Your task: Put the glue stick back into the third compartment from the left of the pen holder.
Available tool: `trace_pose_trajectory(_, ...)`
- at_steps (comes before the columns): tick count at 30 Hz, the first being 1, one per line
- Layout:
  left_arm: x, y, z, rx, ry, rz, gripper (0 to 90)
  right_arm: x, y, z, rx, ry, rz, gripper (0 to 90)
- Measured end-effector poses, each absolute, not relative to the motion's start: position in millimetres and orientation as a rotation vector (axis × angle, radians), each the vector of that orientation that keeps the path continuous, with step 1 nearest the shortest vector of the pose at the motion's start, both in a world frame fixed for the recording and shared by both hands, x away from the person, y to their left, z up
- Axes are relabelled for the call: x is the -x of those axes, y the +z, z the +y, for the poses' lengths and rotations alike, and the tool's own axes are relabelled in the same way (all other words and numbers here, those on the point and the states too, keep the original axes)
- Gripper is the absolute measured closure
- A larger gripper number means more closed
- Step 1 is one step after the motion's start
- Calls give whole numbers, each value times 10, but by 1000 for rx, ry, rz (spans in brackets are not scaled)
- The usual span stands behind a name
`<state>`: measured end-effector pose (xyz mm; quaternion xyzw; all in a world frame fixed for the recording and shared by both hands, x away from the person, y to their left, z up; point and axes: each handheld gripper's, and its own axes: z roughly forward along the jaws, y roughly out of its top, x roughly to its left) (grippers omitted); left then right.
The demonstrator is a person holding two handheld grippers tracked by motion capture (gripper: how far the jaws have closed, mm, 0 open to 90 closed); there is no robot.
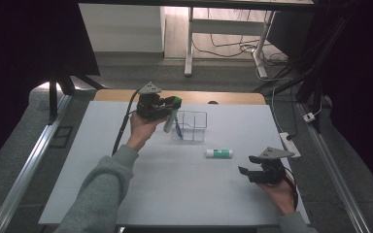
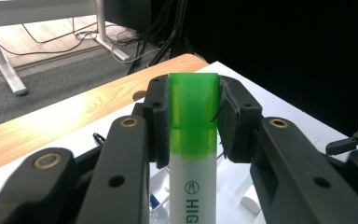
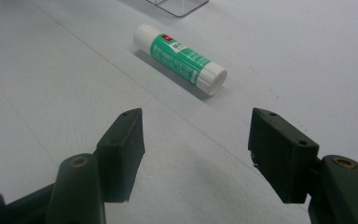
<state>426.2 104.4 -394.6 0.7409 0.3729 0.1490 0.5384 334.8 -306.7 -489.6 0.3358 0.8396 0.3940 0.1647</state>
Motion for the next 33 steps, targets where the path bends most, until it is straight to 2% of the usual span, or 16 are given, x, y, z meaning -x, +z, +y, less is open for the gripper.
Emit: trace_pose_trajectory(33,-4534,-3892,747,-1787,377,875,663,-3341,-4895,-3075,-963,1125,2383,355)
